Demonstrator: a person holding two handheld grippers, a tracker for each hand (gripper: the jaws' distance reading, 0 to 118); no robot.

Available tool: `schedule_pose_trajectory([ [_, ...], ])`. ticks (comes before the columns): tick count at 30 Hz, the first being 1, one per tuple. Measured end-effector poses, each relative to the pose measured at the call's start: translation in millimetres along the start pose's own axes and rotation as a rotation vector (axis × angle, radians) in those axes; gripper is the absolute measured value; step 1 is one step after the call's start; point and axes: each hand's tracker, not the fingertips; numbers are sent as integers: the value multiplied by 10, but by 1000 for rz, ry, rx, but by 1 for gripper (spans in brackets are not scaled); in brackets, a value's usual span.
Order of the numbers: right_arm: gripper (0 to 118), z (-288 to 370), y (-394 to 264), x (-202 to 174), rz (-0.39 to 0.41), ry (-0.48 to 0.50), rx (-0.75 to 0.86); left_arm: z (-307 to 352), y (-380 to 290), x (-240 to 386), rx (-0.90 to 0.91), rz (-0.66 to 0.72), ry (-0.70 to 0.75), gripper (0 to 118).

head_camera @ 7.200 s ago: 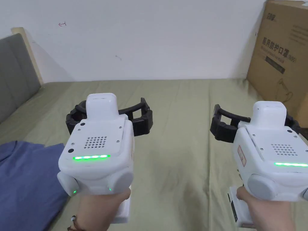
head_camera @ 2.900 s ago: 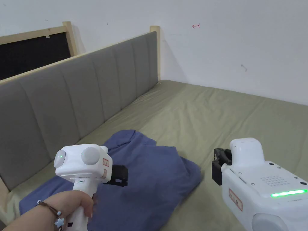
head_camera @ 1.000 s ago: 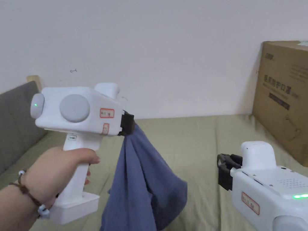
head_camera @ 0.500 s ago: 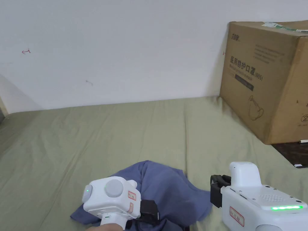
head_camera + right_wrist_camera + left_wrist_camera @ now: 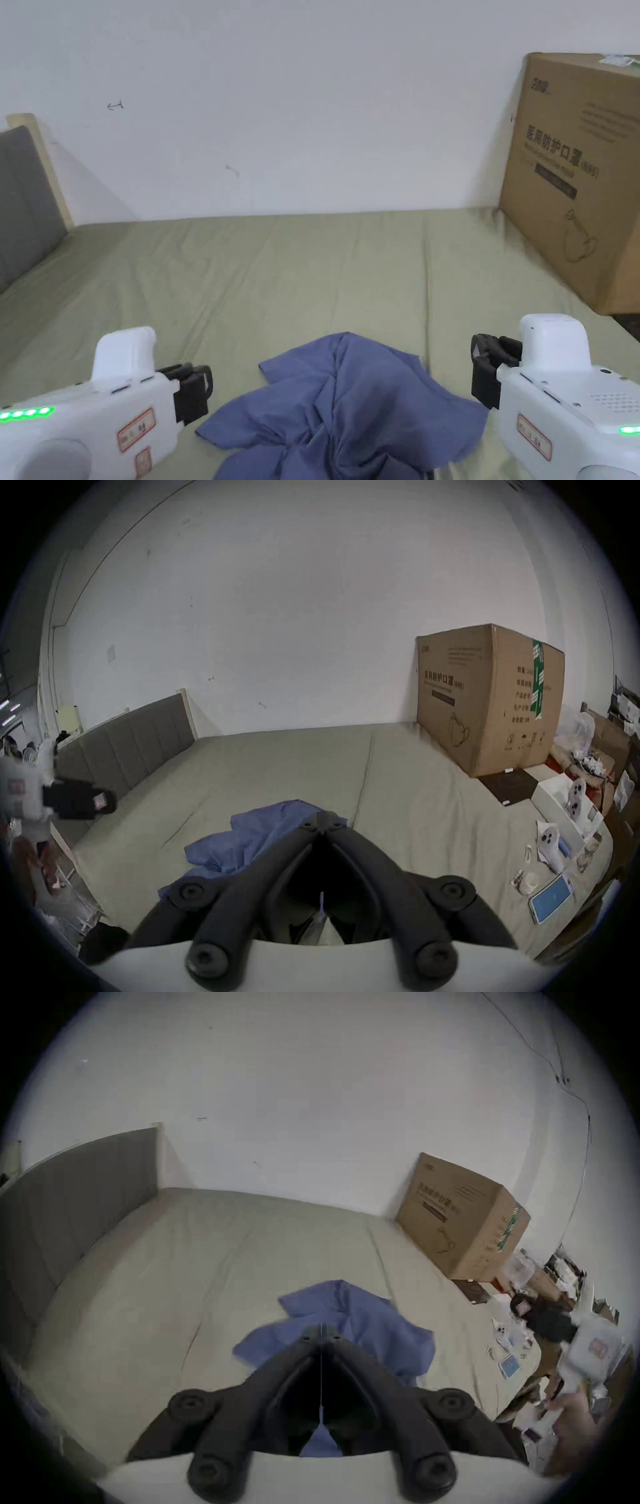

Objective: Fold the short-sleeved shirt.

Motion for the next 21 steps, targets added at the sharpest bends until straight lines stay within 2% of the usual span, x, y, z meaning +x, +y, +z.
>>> schedule_pose_trajectory([
  [2,0,-3,-12,-9,1,1,-4,-43,-161,-107,-118,73,42,0],
  [6,0,-24,-82,-27,-6,13,-46,-594,-685,-420,-470,193,124,0],
  [7,0,-19,-103,-30,-8,15,-50,-747,-819,-492,-511,225,109,5],
  [9,0,-12,-143,-28,-9,17,-62,-1016,-1109,-545,-650,253,132,99],
  [10,0,-14,-160,-19,-12,17,-69,-1075,-1231,-539,-676,260,117,118],
  [11,0,-22,-181,-4,-14,19,-75,-1127,-1325,-567,-632,273,91,114],
  [12,0,-42,-212,21,-12,16,-81,-1229,-1416,-554,-662,283,91,112],
  [13,0,-68,-235,43,-8,8,-90,-1283,-1466,-527,-665,282,98,114],
  [15,0,-156,-270,130,-14,-12,-132,-1207,-1394,-370,-633,194,130,110],
  [16,0,-211,-290,191,-29,-16,-147,-1179,-1354,-334,-615,149,88,95],
  [17,0,-273,-304,246,-36,-21,-162,-1134,-1306,-314,-574,103,78,36],
  [18,0,-369,-318,317,-40,-28,-187,-1082,-1252,-323,-524,80,53,1],
  [21,0,-735,-343,499,14,-82,-297,-808,-1037,-365,-444,206,-35,1],
])
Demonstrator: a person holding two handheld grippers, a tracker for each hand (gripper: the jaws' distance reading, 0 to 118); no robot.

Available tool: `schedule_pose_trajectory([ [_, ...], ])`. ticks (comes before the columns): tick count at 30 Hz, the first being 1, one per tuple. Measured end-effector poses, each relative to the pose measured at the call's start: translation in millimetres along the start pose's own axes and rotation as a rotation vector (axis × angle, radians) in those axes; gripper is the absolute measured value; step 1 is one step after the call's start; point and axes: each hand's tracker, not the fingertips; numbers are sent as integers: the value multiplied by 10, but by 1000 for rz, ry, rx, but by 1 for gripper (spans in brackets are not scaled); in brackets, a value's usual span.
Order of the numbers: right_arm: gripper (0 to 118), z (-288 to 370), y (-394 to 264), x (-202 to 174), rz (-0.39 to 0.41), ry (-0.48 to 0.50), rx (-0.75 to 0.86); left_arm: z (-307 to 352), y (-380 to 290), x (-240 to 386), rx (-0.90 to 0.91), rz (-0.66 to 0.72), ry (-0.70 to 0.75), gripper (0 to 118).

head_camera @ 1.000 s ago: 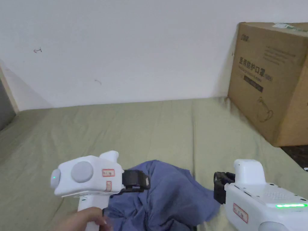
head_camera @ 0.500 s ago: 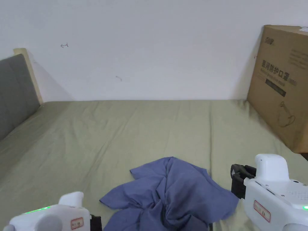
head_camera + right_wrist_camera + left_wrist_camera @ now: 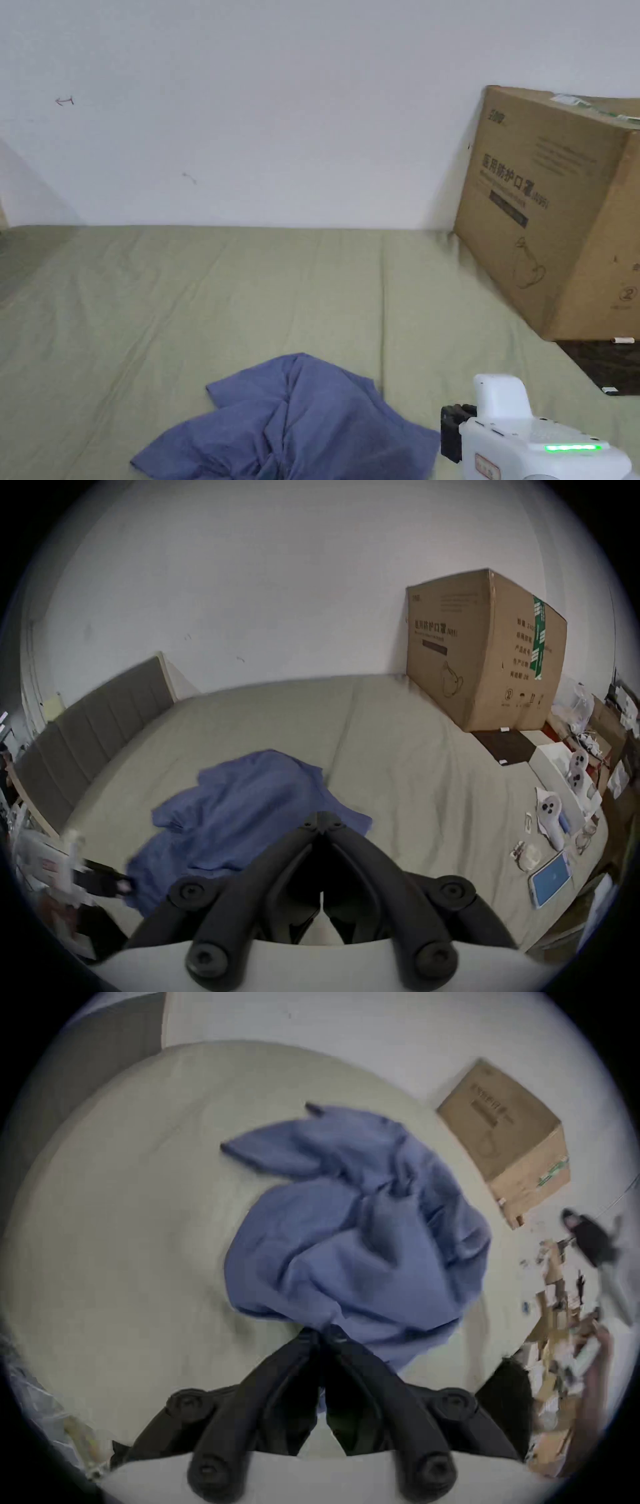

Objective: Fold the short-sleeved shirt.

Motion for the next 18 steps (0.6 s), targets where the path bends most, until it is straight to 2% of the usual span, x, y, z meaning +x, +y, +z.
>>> schedule_pose_trajectory([
  [3,0,-424,124,163,2,114,-101,246,41,-55,84,4,60,1],
  [4,3,-614,177,195,-21,127,-154,330,53,-92,95,7,62,1],
  [5,31,-799,223,232,-50,145,-212,386,65,-127,90,9,58,1],
  [6,43,-1017,267,292,-93,174,-296,422,58,-157,95,13,53,1],
  [7,43,-1213,285,339,-135,157,-356,436,51,-181,92,13,46,1],
  [8,91,-1373,276,365,-145,130,-404,460,54,-199,86,11,43,1],
  [9,104,-1503,274,389,-152,95,-417,488,51,-214,80,6,51,1],
  [12,103,-1840,236,444,-158,85,-507,499,8,-209,79,2,77,1],
  [13,99,-1907,221,454,-161,108,-551,499,5,-231,78,5,83,1],
  [14,72,-1929,207,463,-162,146,-585,461,-5,-234,77,14,86,1],
  [15,31,-1916,183,488,-170,210,-612,445,1,-254,69,32,92,1],
  [16,1,-1880,168,496,-174,261,-617,444,10,-272,60,49,94,1],
  [18,1,-1606,217,485,-94,233,-490,472,51,-298,72,58,81,1],
])
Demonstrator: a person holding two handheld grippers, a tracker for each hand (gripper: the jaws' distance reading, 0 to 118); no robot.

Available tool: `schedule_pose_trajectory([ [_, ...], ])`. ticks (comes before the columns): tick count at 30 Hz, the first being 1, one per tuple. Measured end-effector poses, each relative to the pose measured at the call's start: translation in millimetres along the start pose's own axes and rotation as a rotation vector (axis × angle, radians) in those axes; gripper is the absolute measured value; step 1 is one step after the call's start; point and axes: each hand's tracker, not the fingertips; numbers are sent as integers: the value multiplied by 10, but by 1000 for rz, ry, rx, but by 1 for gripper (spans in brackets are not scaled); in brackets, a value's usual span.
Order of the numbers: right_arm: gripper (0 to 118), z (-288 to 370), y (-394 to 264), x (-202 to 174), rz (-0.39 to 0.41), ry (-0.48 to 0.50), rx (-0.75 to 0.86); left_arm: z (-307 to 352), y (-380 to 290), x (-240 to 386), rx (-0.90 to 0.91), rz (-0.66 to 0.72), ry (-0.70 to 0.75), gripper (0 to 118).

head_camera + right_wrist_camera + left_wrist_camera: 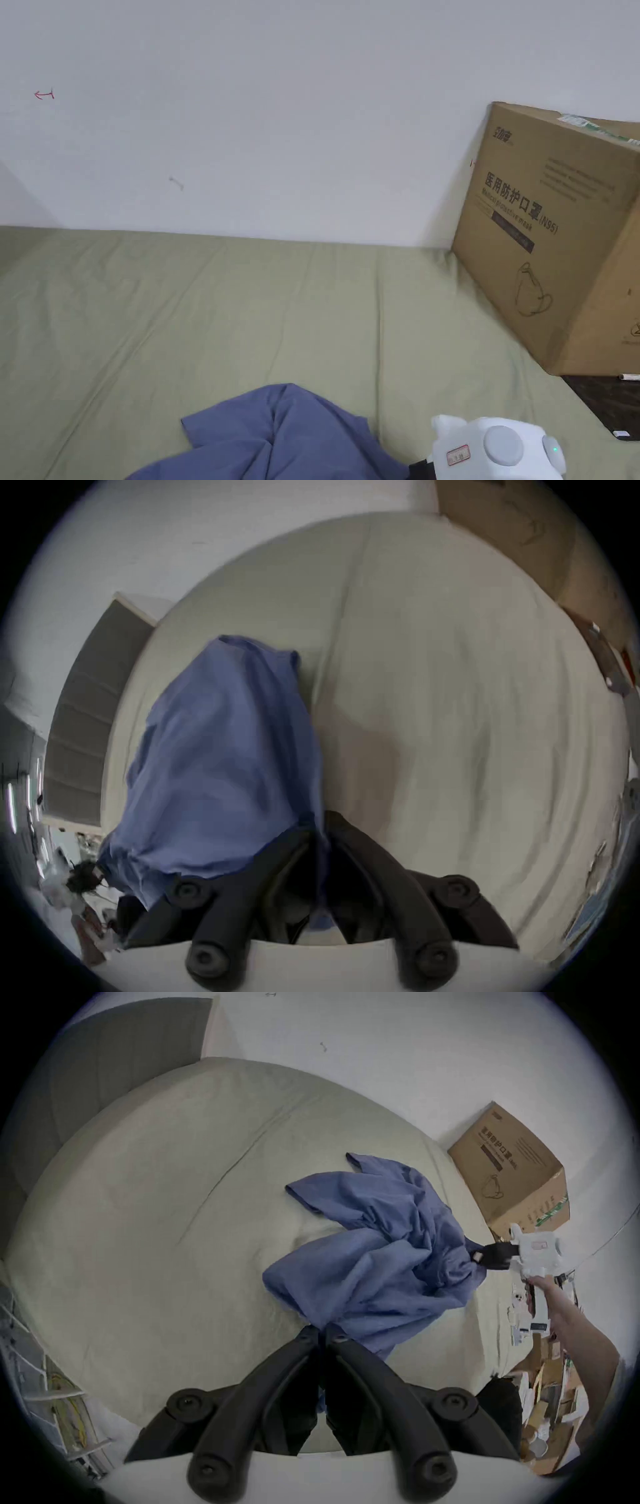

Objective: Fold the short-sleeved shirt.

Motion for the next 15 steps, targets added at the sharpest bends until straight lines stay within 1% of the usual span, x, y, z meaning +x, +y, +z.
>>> schedule_pose_trajectory([
  [2,1,271,-25,-36,81,14,40,97,94,7,38,-18,5,1],
  [3,1,462,-58,-32,91,23,75,183,173,12,67,-26,13,1],
  [6,1,1041,-113,5,50,93,158,445,440,-12,160,-42,-11,1],
  [8,1,1423,-161,16,61,117,215,640,667,26,217,-68,-10,1],
  [11,1,2011,-156,6,108,82,320,988,1097,174,307,-115,-21,1],
  [15,1,2734,-41,49,51,101,445,1445,1677,487,401,-220,-26,1],
])
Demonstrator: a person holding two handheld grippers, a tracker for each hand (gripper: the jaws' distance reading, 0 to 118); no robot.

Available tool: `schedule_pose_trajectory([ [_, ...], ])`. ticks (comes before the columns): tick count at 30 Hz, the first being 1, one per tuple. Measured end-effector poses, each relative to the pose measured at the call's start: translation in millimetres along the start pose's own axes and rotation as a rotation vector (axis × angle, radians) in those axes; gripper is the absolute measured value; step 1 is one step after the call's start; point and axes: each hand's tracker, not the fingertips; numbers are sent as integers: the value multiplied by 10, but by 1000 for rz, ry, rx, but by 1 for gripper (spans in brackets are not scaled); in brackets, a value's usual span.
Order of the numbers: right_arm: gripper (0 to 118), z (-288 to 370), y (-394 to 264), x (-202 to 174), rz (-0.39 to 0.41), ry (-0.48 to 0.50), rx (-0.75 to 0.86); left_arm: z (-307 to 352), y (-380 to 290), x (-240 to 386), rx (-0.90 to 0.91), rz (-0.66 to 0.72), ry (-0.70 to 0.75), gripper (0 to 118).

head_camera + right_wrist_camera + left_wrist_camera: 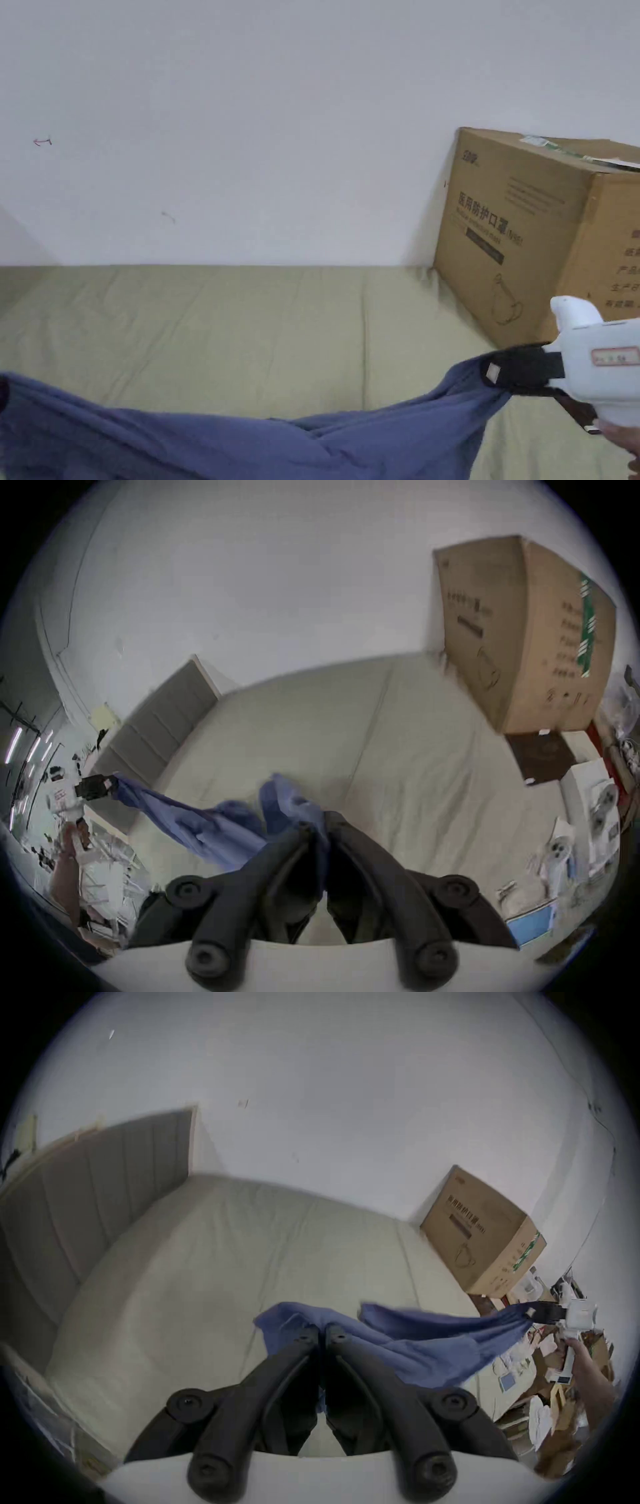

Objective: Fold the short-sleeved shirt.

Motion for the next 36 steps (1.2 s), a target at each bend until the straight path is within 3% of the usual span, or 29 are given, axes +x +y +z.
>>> schedule_pose_trajectory([
  [9,1,686,941,-185,64,-128,155,-73,1126,161,73,-18,-11,1],
  [19,1,336,2106,-165,14,-193,331,-786,1949,518,159,-8,43,1],
  [22,1,126,2344,-195,48,-282,367,-1018,2110,516,212,20,22,1],
  [25,1,-103,2511,-187,17,-249,408,-1325,2206,567,220,7,107,1],
  [31,1,-843,2196,75,-42,-258,386,-1965,1884,442,146,28,183,1],
  [36,1,-1736,830,705,-237,-213,95,-2580,623,17,-103,136,215,1],
])
